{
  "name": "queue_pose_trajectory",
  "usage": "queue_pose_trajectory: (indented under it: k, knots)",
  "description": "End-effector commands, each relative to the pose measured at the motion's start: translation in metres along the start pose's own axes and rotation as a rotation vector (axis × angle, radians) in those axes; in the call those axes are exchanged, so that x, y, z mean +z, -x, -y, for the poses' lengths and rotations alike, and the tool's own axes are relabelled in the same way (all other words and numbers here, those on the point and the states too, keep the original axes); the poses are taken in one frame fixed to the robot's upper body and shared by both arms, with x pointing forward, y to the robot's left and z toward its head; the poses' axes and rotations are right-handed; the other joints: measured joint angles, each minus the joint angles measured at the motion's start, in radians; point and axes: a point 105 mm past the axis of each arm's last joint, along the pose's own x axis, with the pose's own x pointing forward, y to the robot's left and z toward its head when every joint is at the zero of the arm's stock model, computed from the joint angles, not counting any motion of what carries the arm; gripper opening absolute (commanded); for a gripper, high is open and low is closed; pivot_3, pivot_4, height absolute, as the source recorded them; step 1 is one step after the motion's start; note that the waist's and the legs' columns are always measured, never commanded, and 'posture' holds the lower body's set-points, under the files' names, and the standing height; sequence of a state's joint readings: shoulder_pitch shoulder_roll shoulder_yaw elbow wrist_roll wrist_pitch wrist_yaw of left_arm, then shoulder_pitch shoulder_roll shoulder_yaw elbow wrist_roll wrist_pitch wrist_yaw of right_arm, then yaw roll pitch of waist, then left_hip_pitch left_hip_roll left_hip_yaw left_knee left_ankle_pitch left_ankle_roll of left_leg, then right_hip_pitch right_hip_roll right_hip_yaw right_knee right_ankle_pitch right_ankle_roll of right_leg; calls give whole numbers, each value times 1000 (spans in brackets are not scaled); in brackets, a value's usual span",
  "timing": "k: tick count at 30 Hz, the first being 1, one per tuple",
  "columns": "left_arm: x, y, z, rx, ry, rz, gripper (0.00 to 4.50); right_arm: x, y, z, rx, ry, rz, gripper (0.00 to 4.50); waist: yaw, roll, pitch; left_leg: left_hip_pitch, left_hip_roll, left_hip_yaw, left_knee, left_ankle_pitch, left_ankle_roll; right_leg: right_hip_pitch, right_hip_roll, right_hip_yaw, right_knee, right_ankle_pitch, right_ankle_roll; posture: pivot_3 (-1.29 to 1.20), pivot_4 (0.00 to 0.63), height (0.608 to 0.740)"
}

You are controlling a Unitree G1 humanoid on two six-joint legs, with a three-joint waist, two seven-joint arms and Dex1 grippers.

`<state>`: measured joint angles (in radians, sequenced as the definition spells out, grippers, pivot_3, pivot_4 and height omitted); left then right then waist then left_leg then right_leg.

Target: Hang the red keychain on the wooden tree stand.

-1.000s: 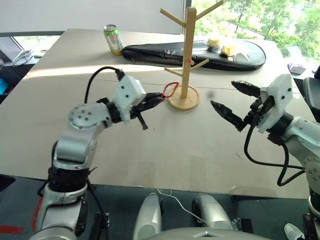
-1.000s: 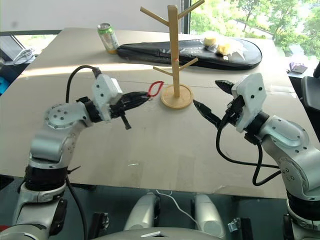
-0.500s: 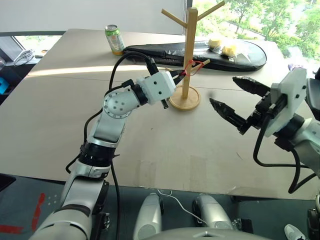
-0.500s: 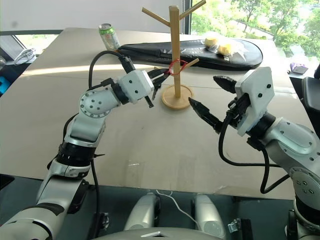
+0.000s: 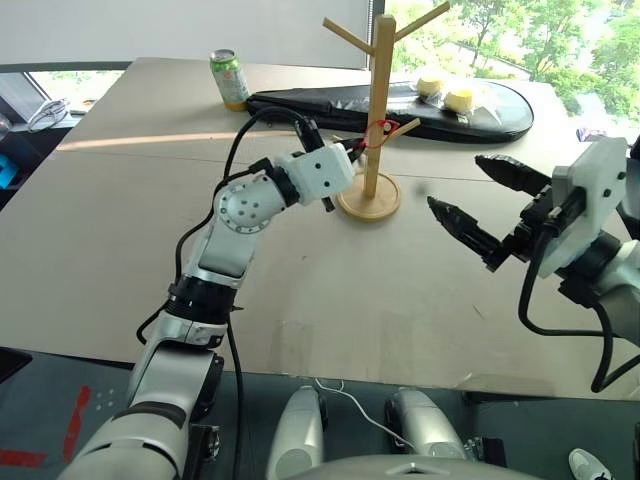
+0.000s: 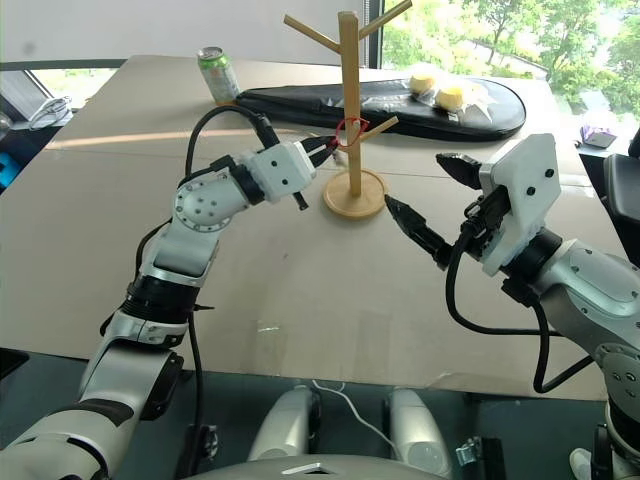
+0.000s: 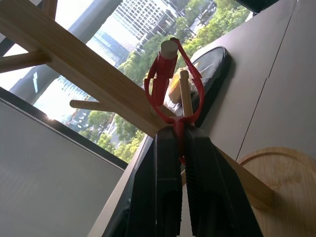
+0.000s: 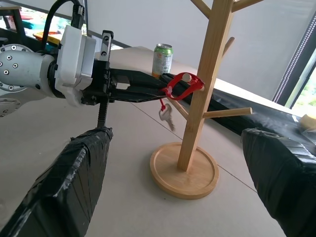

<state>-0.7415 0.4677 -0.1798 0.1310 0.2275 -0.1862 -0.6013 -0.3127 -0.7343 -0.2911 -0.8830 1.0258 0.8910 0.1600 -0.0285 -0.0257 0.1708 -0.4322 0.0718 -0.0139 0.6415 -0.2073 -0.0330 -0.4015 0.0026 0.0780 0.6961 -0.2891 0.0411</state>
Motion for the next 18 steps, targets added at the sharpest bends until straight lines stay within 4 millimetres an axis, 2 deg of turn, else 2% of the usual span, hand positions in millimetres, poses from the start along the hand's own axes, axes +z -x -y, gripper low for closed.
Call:
queue_pose_trajectory:
  k: [1,2,8,9,12,14,16,18]
  knots:
    - [8,2,-12,47,16,25,838,9,2,3,-10,22,38,4500,0,0,0,0,0,0,0,0,0,0,0,0,0,0,0,0,150,740]
    - [7,4,-13,50,41,22,1093,8,1,3,-5,20,33,4500,0,0,0,0,0,0,0,0,0,0,0,0,0,0,0,0,150,740]
    - [-8,27,-20,15,261,-45,4085,-3,1,8,34,17,-19,4500,-6,0,0,0,0,0,0,0,0,0,0,0,0,0,0,0,150,740]
    - [-16,35,-27,11,310,-77,4446,-6,0,11,46,20,-38,4500,-8,0,0,0,0,0,0,0,0,0,0,0,0,0,0,0,150,740]
    - [-28,54,-45,20,426,-138,4446,-11,-1,17,71,30,-67,4500,-12,0,0,0,0,0,0,0,0,0,0,0,0,0,0,0,150,740]
    - [-37,85,-62,-39,630,-209,4446,-9,-5,27,89,38,-78,4500,-18,0,1,1,1,0,0,0,0,0,1,0,1,0,0,0,150,740]
    - [-31,107,-68,-116,782,-224,4446,-8,-7,36,107,41,-89,4500,-23,0,1,0,1,0,0,0,0,-1,2,0,1,0,0,0,150,740]
    - [-30,126,-67,-194,839,-254,4446,-8,-7,41,139,39,-114,4500,-21,0,1,0,1,-1,-1,0,0,-1,1,-1,1,0,0,0,150,740]
